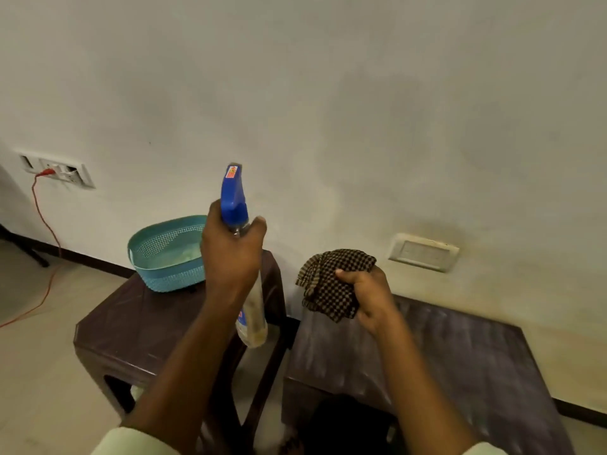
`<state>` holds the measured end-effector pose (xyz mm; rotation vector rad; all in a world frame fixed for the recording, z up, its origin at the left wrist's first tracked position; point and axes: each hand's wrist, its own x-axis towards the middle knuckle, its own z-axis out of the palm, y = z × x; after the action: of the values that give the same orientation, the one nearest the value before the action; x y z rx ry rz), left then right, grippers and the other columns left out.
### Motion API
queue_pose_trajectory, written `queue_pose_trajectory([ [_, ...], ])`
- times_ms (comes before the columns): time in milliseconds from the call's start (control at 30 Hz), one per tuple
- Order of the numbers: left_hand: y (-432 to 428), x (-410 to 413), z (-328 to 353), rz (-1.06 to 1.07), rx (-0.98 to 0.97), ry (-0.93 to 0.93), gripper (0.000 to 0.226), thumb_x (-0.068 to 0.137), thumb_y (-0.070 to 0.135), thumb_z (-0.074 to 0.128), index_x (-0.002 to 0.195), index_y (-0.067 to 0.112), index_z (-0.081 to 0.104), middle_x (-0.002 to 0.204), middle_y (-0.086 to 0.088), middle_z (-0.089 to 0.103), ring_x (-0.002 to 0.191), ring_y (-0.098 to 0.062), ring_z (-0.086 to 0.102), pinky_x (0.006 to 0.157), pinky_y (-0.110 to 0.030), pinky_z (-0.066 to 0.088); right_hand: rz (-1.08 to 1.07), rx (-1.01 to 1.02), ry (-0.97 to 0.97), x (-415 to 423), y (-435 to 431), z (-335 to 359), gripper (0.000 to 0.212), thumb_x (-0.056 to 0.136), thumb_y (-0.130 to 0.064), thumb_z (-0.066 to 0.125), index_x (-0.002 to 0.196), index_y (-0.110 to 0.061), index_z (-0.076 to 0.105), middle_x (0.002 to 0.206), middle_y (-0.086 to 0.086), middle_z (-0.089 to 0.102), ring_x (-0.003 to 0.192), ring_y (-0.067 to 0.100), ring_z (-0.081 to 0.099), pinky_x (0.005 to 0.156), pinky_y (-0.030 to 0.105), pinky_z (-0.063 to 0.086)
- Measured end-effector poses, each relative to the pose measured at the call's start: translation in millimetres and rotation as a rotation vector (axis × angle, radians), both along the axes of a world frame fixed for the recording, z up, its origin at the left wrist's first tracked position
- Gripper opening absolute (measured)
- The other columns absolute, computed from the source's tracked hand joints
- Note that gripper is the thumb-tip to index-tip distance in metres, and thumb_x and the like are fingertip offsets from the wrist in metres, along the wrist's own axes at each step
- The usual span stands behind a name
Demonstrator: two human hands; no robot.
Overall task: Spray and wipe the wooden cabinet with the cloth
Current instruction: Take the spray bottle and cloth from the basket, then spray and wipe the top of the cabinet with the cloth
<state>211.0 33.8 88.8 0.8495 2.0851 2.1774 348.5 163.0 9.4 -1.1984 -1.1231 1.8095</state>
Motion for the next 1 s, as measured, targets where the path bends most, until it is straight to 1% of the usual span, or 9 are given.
queue_pose_trajectory([
  [133,2.7,58.1,-29.4,-0.104,-0.051,-0.139,0.019,0.081,0.014,0.068,0.081,0.022,0.051,0.068,0.002,0.05,0.065,-0.015,0.051,0.062,-0.029,0.045,-0.099,-0.054,0.003,71.3,-6.1,-15.7,0.031,0.082,-0.001,0.066,0.113,-0.006,0.064,0.105,0.012,0.071,0.095,0.032,0.068,0.079,0.048,0.057],
  [200,4.4,86.5,-39.7,-0.171,-0.074,-0.168,0.015,0.082,0.012,0.067,0.085,0.012,0.053,0.067,-0.001,0.05,0.063,-0.014,0.05,0.058,-0.02,0.044,-0.146,-0.072,0.047,100.5,-9.8,-17.1,0.023,0.087,-0.005,0.062,0.11,-0.006,0.065,0.103,0.012,0.071,0.093,0.031,0.068,0.074,0.042,0.057],
  [267,8.3,108.4,-48.0,-0.215,-0.084,-0.179,0.014,0.083,0.01,0.067,0.086,0.013,0.054,0.067,-0.002,0.05,0.061,-0.013,0.049,0.054,-0.015,0.043,-0.189,-0.083,0.074,123.3,-11.5,-17.7,0.016,0.091,-0.007,0.057,0.106,-0.006,0.064,0.098,0.01,0.07,0.088,0.028,0.066,0.072,0.039,0.055],
  [367,17.6,135.6,-60.2,-0.256,-0.116,-0.207,0.023,0.084,0.01,0.066,0.081,0.025,0.049,0.072,-0.005,0.054,0.064,-0.017,0.054,0.059,-0.021,0.046,-0.271,-0.069,0.074,156.1,-7.6,-26.0,0.02,0.093,-0.009,0.056,0.111,-0.007,0.063,0.103,0.011,0.07,0.091,0.027,0.067,0.076,0.039,0.055],
  [467,26.6,156.6,-76.0,-0.278,-0.145,-0.214,0.023,0.086,0.009,0.064,0.08,0.025,0.049,0.074,-0.006,0.057,0.067,-0.017,0.056,0.056,-0.014,0.047,-0.322,-0.071,0.076,183.3,-1.5,-35.5,0.021,0.092,-0.012,0.057,0.112,-0.009,0.063,0.106,0.01,0.07,0.094,0.027,0.068,0.07,0.037,0.056],
  [567,34.0,169.3,-94.8,-0.278,-0.202,-0.213,0.018,0.085,0.009,0.065,0.081,0.02,0.051,0.072,-0.006,0.056,0.064,-0.016,0.056,0.059,-0.019,0.047,-0.367,-0.066,0.044,199.5,6.5,-43.4,0.018,0.093,-0.011,0.056,0.111,-0.011,0.06,0.1,0.007,0.068,0.09,0.025,0.065,0.076,0.04,0.055],
  [700,42.9,175.9,-127.4,-0.27,-0.297,-0.266,0.015,0.084,0.012,0.066,0.094,0.014,0.056,0.07,-0.004,0.056,0.06,-0.01,0.055,0.054,-0.016,0.045,-0.383,-0.076,-0.014,210.2,18.5,-69.0,0.029,0.094,-0.015,0.055,0.123,-0.009,0.057,0.101,0.005,0.065,0.09,0.023,0.063,0.078,0.04,0.054],
  [800,50.9,171.2,-153.2,-0.252,-0.355,-0.3,0.014,0.083,0.013,0.066,0.093,0.011,0.057,0.07,-0.006,0.057,0.056,-0.008,0.054,0.047,-0.012,0.042,-0.409,-0.054,-0.105,211.7,29.9,-92.0,0.033,0.094,-0.016,0.055,0.127,-0.009,0.055,0.113,0.007,0.064,0.098,0.026,0.062,0.086,0.045,0.053],
  [1000,81.0,146.7,-188.1,-0.297,-0.459,-0.393,0.007,0.085,0.011,0.064,0.088,0.012,0.058,0.07,-0.007,0.059,0.059,-0.013,0.056,0.054,-0.021,0.048,-0.44,0.074,-0.337,192.5,63.9,-132.6,0.035,0.096,-0.021,0.052,0.13,-0.012,0.055,0.118,0.003,0.062,0.108,0.026,0.059,0.094,0.049,0.05],
])
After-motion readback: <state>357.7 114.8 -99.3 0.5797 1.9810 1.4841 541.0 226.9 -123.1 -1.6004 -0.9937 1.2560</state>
